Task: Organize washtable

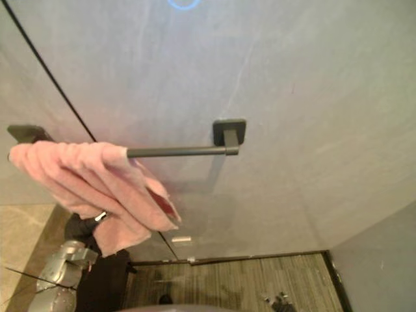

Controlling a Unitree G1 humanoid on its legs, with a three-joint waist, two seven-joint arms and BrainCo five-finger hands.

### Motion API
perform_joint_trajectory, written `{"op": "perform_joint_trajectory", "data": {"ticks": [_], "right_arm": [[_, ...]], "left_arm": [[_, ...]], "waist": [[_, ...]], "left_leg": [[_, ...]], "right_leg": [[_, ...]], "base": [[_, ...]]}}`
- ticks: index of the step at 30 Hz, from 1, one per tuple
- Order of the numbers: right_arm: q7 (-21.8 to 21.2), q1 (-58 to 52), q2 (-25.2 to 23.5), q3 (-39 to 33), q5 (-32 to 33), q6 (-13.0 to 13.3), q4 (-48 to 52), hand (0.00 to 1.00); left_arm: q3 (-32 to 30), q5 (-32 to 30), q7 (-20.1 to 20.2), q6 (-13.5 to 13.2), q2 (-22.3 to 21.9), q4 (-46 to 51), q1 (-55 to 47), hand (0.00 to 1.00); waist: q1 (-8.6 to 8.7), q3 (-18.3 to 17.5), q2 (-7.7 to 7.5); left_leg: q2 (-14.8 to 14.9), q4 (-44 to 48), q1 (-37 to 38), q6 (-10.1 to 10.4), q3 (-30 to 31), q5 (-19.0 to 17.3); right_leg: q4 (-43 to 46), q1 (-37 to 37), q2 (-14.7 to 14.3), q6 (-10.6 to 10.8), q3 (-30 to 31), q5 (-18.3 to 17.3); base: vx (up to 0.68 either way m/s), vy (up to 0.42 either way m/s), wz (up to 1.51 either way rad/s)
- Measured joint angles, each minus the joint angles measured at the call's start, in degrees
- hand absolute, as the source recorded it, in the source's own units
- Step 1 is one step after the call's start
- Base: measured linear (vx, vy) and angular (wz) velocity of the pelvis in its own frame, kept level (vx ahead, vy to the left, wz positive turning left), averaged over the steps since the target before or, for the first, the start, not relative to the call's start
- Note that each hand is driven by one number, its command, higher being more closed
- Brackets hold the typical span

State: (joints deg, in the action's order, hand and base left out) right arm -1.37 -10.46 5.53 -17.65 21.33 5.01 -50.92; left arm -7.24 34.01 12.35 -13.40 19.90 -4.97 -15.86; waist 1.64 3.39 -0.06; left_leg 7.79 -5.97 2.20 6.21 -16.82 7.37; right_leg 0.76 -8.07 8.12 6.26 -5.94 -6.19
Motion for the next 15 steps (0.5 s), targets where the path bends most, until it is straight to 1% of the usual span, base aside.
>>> {"op": "perform_joint_trajectory", "data": {"ticks": [2, 4, 5, 6, 7, 10, 11, 13, 15], "right_arm": [[0.08, 0.17, 1.37, 1.61, 3.26, 1.22, 10.02, 0.0], [0.14, 1.87, 3.57, 3.75, 4.02, 3.52, 21.24, 0.0], [0.15, 2.34, 4.13, 4.37, 4.01, 3.98, 24.31, 0.0], [0.96, 3.13, 4.69, 5.54, 3.93, 4.08, 28.77, 0.0], [1.3, 1.17, 4.86, 6.64, 4.1, 3.69, 30.4, 0.0], [1.1, -1.54, 5.13, 10.53, 5.33, 3.05, 39.17, 0.0], [1.1, -1.79, 5.48, 11.22, 5.66, 3.04, 40.27, 0.0], [1.08, -3.0, 7.49, 14.55, 7.72, 3.03, 45.44, 0.0], [1.08, -3.67, 9.18, 16.9, 8.62, 3.03, 49.05, 0.0]], "left_arm": [[0.01, -0.08, -0.01, -0.42, 0.0, 0.0, 0.54, 1.0], [0.01, -0.79, -0.15, -0.85, 0.0, 0.02, 1.51, 1.0], [0.01, -0.93, -0.17, -0.94, 0.0, 0.04, 1.63, 1.0], [0.01, -0.98, -0.23, -0.96, 0.0, 0.07, 1.75, 1.0], [-0.02, -1.0, -0.35, -1.07, -0.02, 0.21, 1.75, 1.0], [-0.05, -1.16, -0.64, -1.05, -0.31, 0.58, 2.08, 1.0], [-0.05, -1.16, -0.64, -1.06, -0.46, 0.74, 2.22, 1.0], [0.16, -1.53, -0.41, -1.05, -0.72, 0.81, 2.43, 1.0], [0.19, -2.24, -0.3, -1.06, -0.72, 0.82, 2.43, 1.0]], "waist": [[-0.41, 0.05, 0.1], [-0.8, 0.04, 0.1], [-0.84, 0.04, 0.12], [-0.98, 0.04, 0.13], [-1.03, 0.08, -0.01], [-0.32, 0.3, 0.15], [-0.07, 0.31, 0.17], [0.74, 0.48, 0.36], [0.79, 0.5, 0.39]], "left_leg": [[0.01, 0.0, 0.0, -0.01, 0.01, 0.0], [0.04, 0.1, -0.05, -0.11, -0.15, 0.13], [0.05, 0.33, -0.05, -0.21, -0.17, 0.22], [0.05, 0.36, -0.13, -0.26, -0.13, 0.26], [0.06, 0.37, -0.42, -0.29, 0.04, 0.28], [0.05, 0.37, -0.49, -0.32, -0.08, 0.27], [0.05, 0.37, -0.49, -0.33, -0.07, 0.27], [0.13, 0.32, -0.5, -0.37, -0.01, 0.23], [0.35, 0.25, -0.52, -0.56, -0.15, 0.08]], "right_leg": [[0.0, 0.01, -0.01, 0.01, 0.0, 0.0], [0.03, 0.1, -0.05, 0.02, 0.11, 0.24], [-0.02, 0.1, -0.08, 0.03, 0.15, 0.39], [-0.01, 0.14, -0.1, 0.02, 0.12, 0.43], [0.02, 0.32, -0.13, 0.01, -0.12, 0.47], [0.14, 0.39, -0.11, 0.04, 0.07, 0.62], [0.23, 0.41, -0.11, 0.05, 0.09, 0.63], [0.5, 0.55, -0.16, 0.11, 0.2, 0.7], [0.64, 0.84, -0.36, 0.04, 0.43, 0.82]], "base": [[0.0, 0.0, 0.0], [0.01, -0.005, -0.02], [0.02, -0.011, -0.04], [0.0, 0.0, 0.0], [0.0, 0.0, 0.0], [0.0, -0.002, -0.05], [-0.02, -0.002, -0.05], [-0.06, 0.001, -0.03], [-0.08, 0.0, -0.08]]}}
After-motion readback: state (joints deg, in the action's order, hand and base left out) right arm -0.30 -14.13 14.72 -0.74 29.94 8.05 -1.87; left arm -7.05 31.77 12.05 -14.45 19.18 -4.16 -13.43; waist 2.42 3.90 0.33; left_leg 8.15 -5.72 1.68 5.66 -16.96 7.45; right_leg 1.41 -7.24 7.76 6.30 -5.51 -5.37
